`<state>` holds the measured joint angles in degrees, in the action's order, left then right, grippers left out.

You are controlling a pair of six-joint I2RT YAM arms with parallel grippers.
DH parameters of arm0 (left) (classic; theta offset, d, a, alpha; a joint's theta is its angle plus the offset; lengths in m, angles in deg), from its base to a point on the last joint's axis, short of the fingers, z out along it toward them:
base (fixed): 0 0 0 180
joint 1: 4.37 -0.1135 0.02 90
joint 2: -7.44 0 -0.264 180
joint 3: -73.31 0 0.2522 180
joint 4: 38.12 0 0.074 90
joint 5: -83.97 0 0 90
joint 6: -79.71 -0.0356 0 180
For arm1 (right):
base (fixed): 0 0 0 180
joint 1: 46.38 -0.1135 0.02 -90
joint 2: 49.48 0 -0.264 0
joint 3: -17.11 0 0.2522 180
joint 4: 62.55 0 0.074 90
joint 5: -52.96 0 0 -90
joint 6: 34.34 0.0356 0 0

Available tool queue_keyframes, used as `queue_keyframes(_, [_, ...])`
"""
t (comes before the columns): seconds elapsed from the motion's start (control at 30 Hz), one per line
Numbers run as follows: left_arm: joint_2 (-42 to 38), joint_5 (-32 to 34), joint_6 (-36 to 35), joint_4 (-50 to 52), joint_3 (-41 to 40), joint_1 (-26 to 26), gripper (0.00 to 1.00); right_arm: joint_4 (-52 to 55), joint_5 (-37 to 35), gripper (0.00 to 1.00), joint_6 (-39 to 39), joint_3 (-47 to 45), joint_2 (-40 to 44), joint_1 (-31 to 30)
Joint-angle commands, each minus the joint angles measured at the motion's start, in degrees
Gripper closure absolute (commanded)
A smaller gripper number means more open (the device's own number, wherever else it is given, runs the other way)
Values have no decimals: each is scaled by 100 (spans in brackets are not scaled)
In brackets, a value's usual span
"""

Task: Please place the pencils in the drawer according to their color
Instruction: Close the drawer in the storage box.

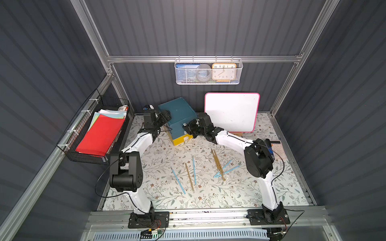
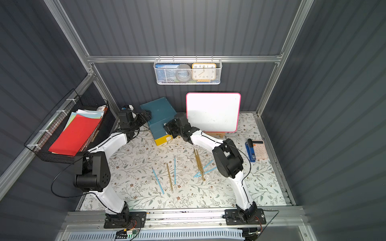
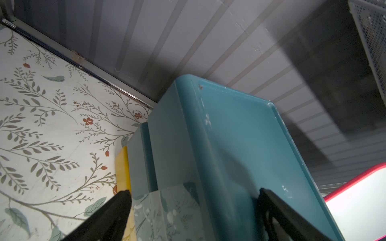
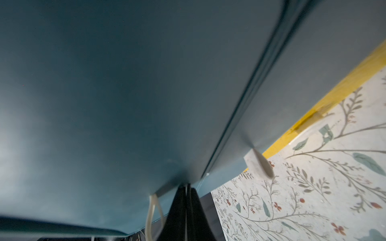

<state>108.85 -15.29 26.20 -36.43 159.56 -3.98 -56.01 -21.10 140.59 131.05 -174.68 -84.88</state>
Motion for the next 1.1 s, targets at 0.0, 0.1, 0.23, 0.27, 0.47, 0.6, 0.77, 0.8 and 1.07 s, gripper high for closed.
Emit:
queue_keyframes(0.0, [-95,-137,-107,259,-160,14,0,-244,14,91,15,191,-61,-7])
queue_keyframes(0.1, [-95,-140,-107,251,-157,14,0,-305,104,91,-1,169,-54,-8])
queue_keyframes(0.23, [-112,-147,-107,252,-138,14,0,-430,246,91,-97,-167,258,-26])
queue_keyframes(0.27, [-112,-149,-106,250,-139,14,0,-460,265,89,-171,-330,400,-33])
queue_keyframes(0.47, [-139,-186,-107,242,-104,14,0,-601,51,67,-487,-1599,1324,-41])
queue_keyframes(0.6, [-139,-170,-120,262,-79,14,0,-736,-118,60,-459,-2174,1500,-37])
queue_keyframes(0.77, [-156,-173,-124,267,-93,14,0,-1404,-590,59,-218,-2437,1208,-61])
queue_keyframes(0.8, [-156,-174,-125,267,-95,14,0,-1502,-650,58,-205,-2437,1152,-64])
queue_keyframes(1.07, [-141,-181,-136,275,-71,14,0,-1928,-1013,58,-38,-2198,545,-74])
